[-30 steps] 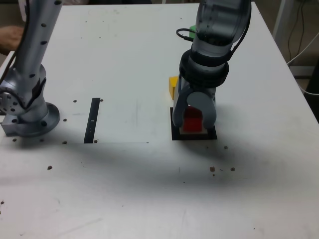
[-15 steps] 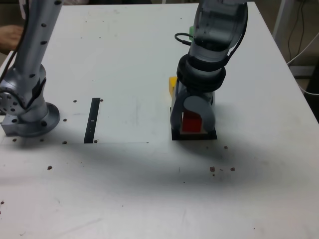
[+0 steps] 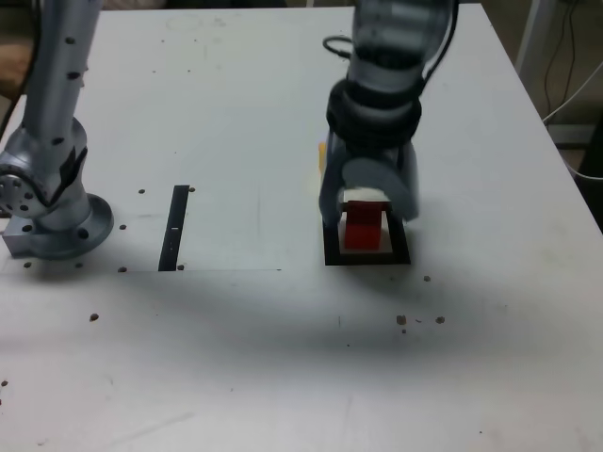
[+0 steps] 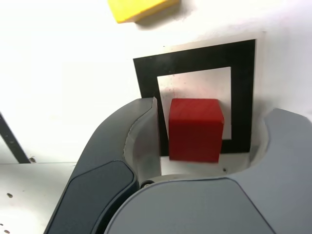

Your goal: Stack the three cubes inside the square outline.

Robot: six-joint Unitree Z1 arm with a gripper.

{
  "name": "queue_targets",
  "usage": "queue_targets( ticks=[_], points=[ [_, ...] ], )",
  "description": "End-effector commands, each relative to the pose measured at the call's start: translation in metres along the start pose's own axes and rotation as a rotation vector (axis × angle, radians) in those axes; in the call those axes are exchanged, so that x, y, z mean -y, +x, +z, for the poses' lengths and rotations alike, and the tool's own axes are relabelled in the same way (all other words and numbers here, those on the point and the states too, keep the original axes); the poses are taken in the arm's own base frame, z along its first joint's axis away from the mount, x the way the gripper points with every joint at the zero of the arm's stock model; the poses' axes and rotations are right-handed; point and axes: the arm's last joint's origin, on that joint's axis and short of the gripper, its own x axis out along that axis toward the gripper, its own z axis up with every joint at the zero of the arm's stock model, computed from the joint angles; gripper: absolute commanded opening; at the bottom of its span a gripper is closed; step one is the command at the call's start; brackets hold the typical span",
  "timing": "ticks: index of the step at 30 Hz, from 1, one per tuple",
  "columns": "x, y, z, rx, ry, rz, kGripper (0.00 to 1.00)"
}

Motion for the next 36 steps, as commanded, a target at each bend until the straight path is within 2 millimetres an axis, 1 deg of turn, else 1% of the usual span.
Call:
queue_targets(
  ticks=[1, 5, 8, 11, 15, 20, 24, 29, 36],
  points=[
    [-0.002, -0.01, -0.005, 0.018, -0.002, 0.003, 0.99],
    [-0.005, -0.025, -0.019, 0.058, -0.004, 0.007, 0.99],
    [-0.012, -0.033, -0.035, 0.08, -0.022, 0.003, 0.99],
    [-0.022, -0.035, -0.044, 0.064, -0.045, -0.001, 0.99],
    [-0.035, -0.03, -0.051, 0.02, -0.075, -0.004, 1.0],
    [-0.055, -0.018, -0.058, -0.033, -0.14, -0.03, 1.0],
    [-0.071, -0.009, -0.057, -0.058, -0.18, -0.048, 0.99],
    [-0.088, -0.002, -0.055, -0.074, -0.204, -0.036, 1.0],
    [-0.094, 0.007, -0.049, -0.086, -0.197, -0.029, 0.98]
  ],
)
